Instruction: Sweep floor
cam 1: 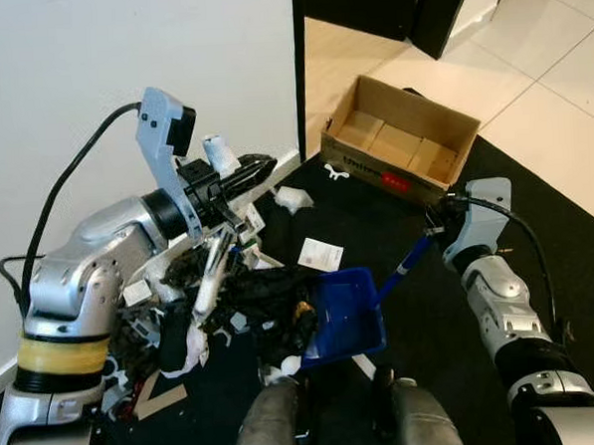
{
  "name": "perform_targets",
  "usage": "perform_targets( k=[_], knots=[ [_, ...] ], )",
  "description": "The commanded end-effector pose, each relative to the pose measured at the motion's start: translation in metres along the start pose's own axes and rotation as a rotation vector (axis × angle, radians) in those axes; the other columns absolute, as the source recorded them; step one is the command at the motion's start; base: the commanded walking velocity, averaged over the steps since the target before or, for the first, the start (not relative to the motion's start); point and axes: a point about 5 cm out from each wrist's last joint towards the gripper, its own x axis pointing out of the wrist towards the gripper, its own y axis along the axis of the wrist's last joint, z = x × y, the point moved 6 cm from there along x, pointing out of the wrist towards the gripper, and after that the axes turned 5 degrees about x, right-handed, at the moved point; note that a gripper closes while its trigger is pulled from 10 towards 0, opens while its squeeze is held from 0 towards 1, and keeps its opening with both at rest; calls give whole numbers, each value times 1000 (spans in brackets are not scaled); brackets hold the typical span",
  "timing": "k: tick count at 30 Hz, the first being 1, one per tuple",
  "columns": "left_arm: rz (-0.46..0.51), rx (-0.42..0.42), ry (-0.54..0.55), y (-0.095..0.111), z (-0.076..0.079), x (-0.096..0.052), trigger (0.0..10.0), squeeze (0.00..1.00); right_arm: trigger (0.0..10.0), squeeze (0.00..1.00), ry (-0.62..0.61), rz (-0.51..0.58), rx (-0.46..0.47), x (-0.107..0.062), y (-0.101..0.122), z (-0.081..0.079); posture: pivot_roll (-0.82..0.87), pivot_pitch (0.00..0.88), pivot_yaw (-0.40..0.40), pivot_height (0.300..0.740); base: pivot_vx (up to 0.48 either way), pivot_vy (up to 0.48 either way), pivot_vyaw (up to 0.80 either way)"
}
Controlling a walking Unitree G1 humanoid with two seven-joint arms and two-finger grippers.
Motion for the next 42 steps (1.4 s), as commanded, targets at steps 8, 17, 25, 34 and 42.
perform_targets(
  k=[8, 17, 25, 34, 42],
  knots=[
    [-71, 15, 134, -89, -6, 8, 10000, 0, 10000, 0, -26, -172, 44, -19, -51, 4, 95, 318, 21, 740, 0, 0, 0],
    [-159, -128, 251, -151, 5, 5, 10000, 0, 10000, 0, -30, -168, 40, -19, -49, 6, 76, 313, 15, 740, 0, 0, 0],
    [-59, -518, 264, -172, 37, 11, 10000, 0, 10000, 0, -35, -166, 37, -19, -48, 9, 77, 306, 22, 740, 0, 0, 0],
    [50, -823, 229, -155, 73, 27, 10000, 0, 10000, 0, -33, -169, 41, -19, -50, 6, 87, 301, 26, 740, 0, 0, 0],
    [176, -1033, 181, -113, 93, 56, 10000, 0, 10000, 0, -28, -172, 44, -17, -50, 4, 90, 290, 30, 740, 0, 0, 0]
  ],
)
